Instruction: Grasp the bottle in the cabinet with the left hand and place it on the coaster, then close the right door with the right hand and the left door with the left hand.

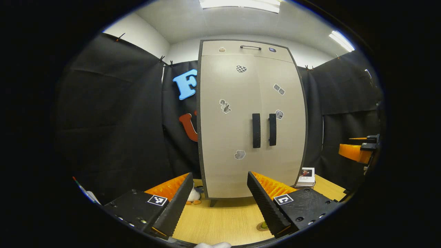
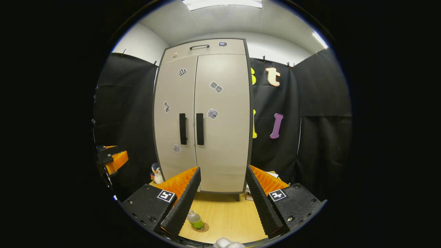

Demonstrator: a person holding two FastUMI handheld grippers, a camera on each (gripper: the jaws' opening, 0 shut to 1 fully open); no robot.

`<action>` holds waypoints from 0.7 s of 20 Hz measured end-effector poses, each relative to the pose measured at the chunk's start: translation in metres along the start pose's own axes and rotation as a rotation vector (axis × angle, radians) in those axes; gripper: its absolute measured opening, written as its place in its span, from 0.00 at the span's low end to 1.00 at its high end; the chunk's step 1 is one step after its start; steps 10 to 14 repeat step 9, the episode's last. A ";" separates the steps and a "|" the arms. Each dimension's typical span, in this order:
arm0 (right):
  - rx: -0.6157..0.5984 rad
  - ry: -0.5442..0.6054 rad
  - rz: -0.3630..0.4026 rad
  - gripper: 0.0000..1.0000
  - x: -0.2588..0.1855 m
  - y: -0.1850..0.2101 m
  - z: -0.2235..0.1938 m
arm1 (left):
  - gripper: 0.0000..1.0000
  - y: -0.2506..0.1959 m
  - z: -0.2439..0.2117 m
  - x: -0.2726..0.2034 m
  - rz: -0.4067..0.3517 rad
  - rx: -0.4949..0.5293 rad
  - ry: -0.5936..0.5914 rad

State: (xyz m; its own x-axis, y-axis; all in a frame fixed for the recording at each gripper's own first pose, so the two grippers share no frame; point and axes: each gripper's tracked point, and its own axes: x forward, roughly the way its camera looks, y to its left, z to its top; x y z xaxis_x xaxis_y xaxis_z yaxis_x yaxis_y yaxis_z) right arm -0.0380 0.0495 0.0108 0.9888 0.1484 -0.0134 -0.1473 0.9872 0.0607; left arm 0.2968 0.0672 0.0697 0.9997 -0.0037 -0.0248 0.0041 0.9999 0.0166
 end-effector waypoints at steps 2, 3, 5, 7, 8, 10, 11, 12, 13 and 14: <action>0.004 -0.007 -0.001 0.81 -0.001 -0.002 0.002 | 0.96 -0.003 0.000 0.000 -0.004 -0.004 0.000; 0.008 -0.012 0.000 0.81 -0.001 -0.002 0.003 | 0.96 -0.005 -0.001 -0.002 -0.005 0.001 0.004; 0.014 -0.016 0.001 0.81 -0.002 -0.003 0.004 | 0.96 -0.005 -0.001 -0.004 -0.004 0.012 0.005; 0.013 -0.011 0.006 0.81 -0.001 -0.002 0.002 | 0.96 -0.005 0.000 -0.005 0.001 0.016 0.006; 0.011 -0.009 0.008 0.81 0.000 -0.003 0.002 | 0.96 -0.005 -0.001 -0.006 0.003 0.015 0.007; 0.008 -0.006 0.012 0.81 0.002 -0.003 0.001 | 0.96 -0.005 0.000 -0.005 0.008 0.013 0.006; 0.008 -0.006 0.012 0.81 0.002 -0.003 0.001 | 0.96 -0.005 0.000 -0.005 0.008 0.013 0.006; 0.008 -0.006 0.012 0.81 0.002 -0.003 0.001 | 0.96 -0.005 0.000 -0.005 0.008 0.013 0.006; 0.008 -0.006 0.012 0.81 0.002 -0.003 0.001 | 0.96 -0.005 0.000 -0.005 0.008 0.013 0.006; 0.008 -0.006 0.012 0.81 0.002 -0.003 0.001 | 0.96 -0.005 0.000 -0.005 0.008 0.013 0.006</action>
